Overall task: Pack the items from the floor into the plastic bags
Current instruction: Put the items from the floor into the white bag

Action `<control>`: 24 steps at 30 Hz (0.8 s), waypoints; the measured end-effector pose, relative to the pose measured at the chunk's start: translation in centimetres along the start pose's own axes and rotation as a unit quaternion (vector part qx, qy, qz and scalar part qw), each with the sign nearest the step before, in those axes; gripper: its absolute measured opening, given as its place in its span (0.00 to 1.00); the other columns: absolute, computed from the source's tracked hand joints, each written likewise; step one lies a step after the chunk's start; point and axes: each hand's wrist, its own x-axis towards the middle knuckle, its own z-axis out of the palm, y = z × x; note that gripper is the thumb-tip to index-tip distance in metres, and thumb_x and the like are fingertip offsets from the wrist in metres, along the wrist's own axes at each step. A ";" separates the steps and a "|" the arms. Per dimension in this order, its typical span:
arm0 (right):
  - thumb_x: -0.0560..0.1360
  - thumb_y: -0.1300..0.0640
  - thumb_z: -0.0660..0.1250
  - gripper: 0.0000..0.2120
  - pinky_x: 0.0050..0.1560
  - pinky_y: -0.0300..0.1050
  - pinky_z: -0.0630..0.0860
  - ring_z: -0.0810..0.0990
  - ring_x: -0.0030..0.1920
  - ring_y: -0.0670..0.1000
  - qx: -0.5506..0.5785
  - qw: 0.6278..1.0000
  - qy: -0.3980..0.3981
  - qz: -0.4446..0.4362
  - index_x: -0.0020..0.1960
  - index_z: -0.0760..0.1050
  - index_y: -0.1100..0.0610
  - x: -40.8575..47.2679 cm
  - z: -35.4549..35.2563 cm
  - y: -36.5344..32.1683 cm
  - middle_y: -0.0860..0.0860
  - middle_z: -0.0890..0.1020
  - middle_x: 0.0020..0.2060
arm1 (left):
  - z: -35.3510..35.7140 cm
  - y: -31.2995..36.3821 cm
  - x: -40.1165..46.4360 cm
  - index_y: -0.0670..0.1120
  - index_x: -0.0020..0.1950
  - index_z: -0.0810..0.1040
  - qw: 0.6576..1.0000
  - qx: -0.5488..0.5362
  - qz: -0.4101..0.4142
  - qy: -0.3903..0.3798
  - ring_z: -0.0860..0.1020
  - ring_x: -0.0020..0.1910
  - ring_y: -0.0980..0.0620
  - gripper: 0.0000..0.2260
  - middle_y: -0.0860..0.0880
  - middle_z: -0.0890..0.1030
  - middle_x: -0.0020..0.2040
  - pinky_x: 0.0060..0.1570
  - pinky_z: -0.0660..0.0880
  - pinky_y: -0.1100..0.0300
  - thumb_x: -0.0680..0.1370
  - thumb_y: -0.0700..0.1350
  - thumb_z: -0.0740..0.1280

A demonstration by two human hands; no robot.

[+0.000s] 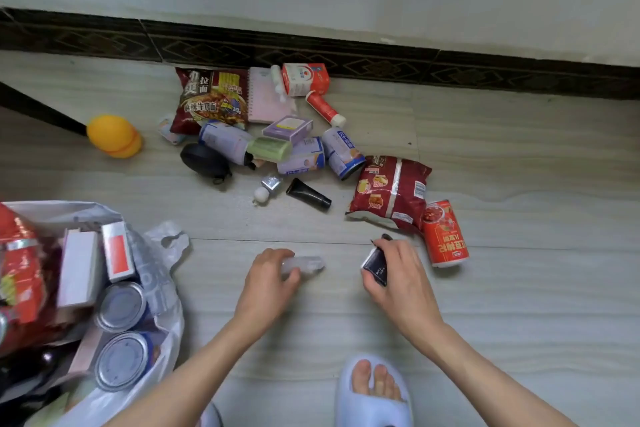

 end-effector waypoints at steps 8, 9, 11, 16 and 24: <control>0.70 0.48 0.62 0.21 0.47 0.49 0.76 0.77 0.48 0.55 -0.053 0.955 -0.124 -0.263 0.57 0.73 0.59 1.9 -6.6 -13.9 0.55 0.77 0.48 | -13.2 -2.4 -8.9 0.42 0.52 0.78 0.979 -0.060 -0.006 0.196 0.75 0.44 0.51 0.11 0.51 0.79 0.47 0.47 0.69 0.65 0.71 0.37 0.71; 0.69 0.48 0.60 0.21 0.46 0.50 0.76 0.77 0.47 0.56 -0.076 0.937 -0.141 -0.309 0.56 0.73 0.60 2.0 -7.1 -15.9 0.55 0.77 0.46 | -14.6 -3.0 -9.9 0.42 0.52 0.78 0.977 -0.056 -0.009 0.206 0.75 0.44 0.51 0.11 0.50 0.79 0.47 0.47 0.69 0.68 0.70 0.36 0.71; 0.69 0.48 0.58 0.19 0.41 0.51 0.76 0.77 0.44 0.57 -0.115 0.905 -0.148 -0.382 0.53 0.74 0.60 2.2 -7.7 -19.9 0.56 0.77 0.43 | -17.3 -4.4 -11.6 0.42 0.50 0.78 0.975 -0.039 -0.008 0.221 0.75 0.45 0.53 0.10 0.50 0.79 0.46 0.45 0.66 0.70 0.70 0.36 0.71; 0.73 0.51 0.63 0.18 0.49 0.52 0.73 0.73 0.53 0.56 -0.154 0.844 -0.201 -0.473 0.59 0.69 0.59 1.8 -7.2 -28.9 0.56 0.74 0.53 | -21.4 -8.3 -16.1 0.44 0.51 0.79 0.968 -0.018 -0.025 0.247 0.75 0.47 0.54 0.10 0.53 0.77 0.47 0.47 0.66 0.66 0.71 0.37 0.71; 0.73 0.52 0.63 0.18 0.47 0.51 0.70 0.73 0.54 0.58 -0.148 0.821 -0.262 -0.485 0.59 0.69 0.61 1.3 -0.1 -34.6 0.57 0.74 0.54 | -19.7 -15.2 -21.3 0.39 0.50 0.79 0.955 -0.017 -0.144 0.260 0.76 0.45 0.48 0.13 0.45 0.77 0.46 0.47 0.63 0.69 0.67 0.31 0.73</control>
